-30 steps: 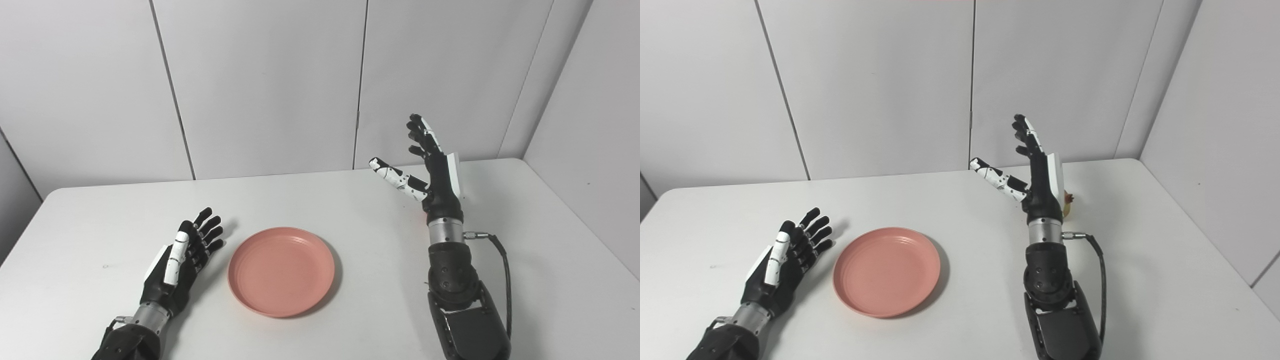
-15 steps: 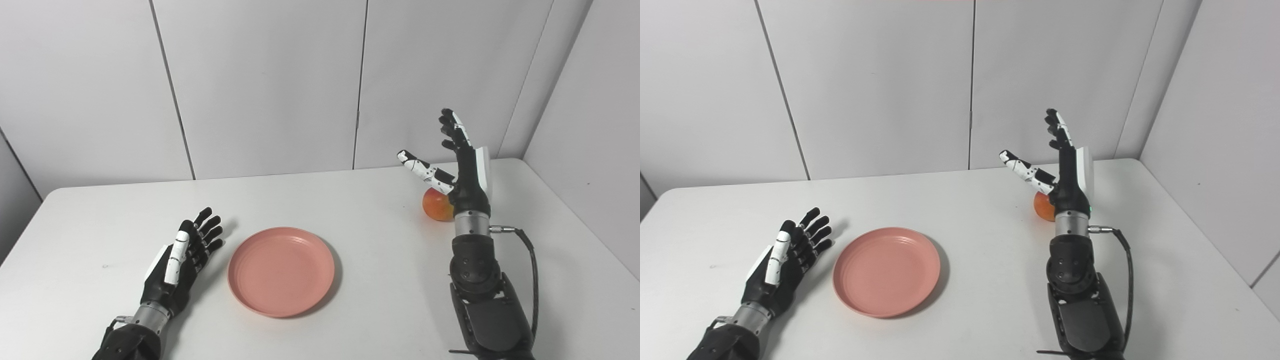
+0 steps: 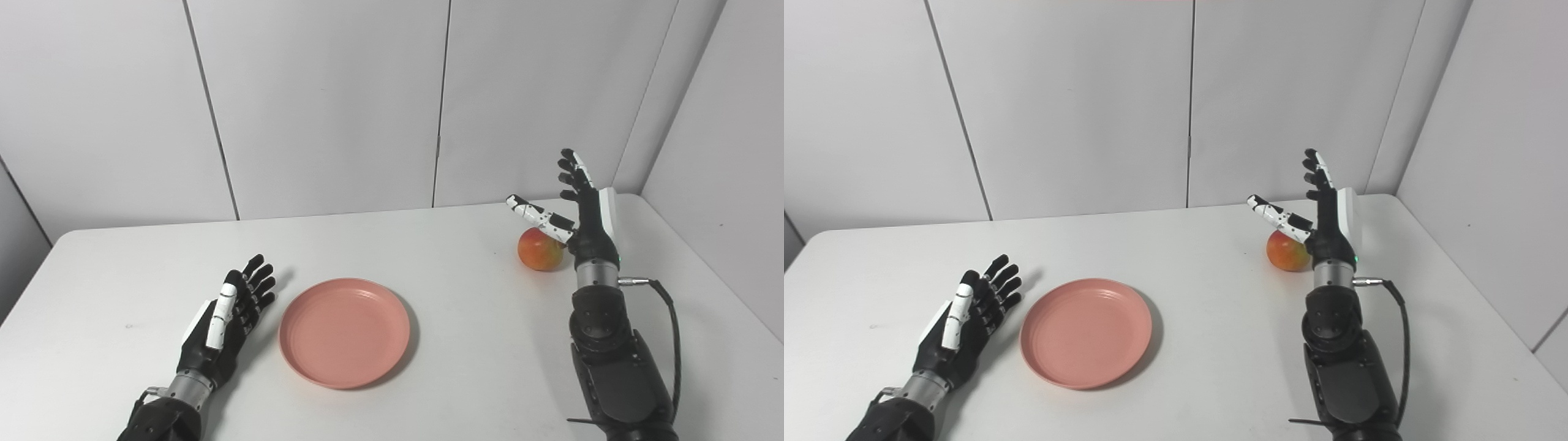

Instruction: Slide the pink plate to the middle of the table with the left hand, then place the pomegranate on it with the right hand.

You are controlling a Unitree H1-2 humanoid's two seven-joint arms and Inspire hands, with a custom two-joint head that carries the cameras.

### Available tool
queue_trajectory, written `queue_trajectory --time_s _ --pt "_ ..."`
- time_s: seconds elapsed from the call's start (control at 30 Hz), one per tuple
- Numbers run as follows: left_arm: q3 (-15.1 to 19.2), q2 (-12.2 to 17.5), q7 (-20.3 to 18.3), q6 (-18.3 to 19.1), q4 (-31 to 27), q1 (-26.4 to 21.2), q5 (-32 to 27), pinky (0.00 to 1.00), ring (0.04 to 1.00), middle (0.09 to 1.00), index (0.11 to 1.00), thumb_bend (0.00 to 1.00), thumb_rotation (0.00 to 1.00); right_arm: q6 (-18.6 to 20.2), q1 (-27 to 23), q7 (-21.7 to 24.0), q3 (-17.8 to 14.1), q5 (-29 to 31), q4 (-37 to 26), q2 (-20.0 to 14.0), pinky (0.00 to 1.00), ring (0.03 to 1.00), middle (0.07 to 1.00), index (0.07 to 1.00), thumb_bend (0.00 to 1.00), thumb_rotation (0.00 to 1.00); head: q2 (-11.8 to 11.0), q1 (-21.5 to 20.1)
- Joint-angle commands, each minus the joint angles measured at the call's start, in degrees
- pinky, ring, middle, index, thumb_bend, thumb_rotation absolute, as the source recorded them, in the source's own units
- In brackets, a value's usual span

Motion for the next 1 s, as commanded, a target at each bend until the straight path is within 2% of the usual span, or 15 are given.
queue_trajectory --time_s 0.0,0.23,0.4,0.7,0.97 --pt "-0.22 -0.30 -0.96 -1.80 -0.17 -0.56 -0.67 0.97 0.972 0.969 0.968 0.67 1.00 1.22 -3.34 -0.46 0.44 -1.22 -0.34 -1.60 0.78 0.843 0.875 0.895 0.71 0.41 -0.04 -0.03" --pt "-0.40 -0.07 -1.05 -1.56 -0.28 -0.60 -0.61 0.97 0.975 0.973 0.972 0.67 1.00 3.35 -4.12 -1.04 1.11 -2.89 2.81 -2.72 0.76 0.854 0.896 0.913 0.75 0.39 0.09 -0.04" --pt "-0.39 -0.11 -0.98 -1.20 -0.45 -0.60 -0.70 0.97 0.974 0.972 0.972 0.67 1.00 3.27 -4.48 -1.26 1.91 -3.22 5.14 -3.48 0.77 0.861 0.893 0.910 0.78 0.36 0.09 -0.04" --pt "-0.45 -0.13 -0.93 -0.66 -1.26 -0.45 -0.70 0.97 0.976 0.973 0.971 0.67 1.00 5.23 -4.94 -0.67 3.76 -4.40 7.62 -4.53 0.78 0.877 0.908 0.924 0.87 0.38 0.45 0.24" --pt "-0.44 -0.20 -0.90 -0.57 -1.41 -0.49 -0.82 0.97 0.975 0.972 0.971 0.67 1.00 5.81 -5.05 0.10 4.90 -4.11 8.91 -4.84 0.78 0.879 0.908 0.925 0.89 0.33 0.57 0.35"
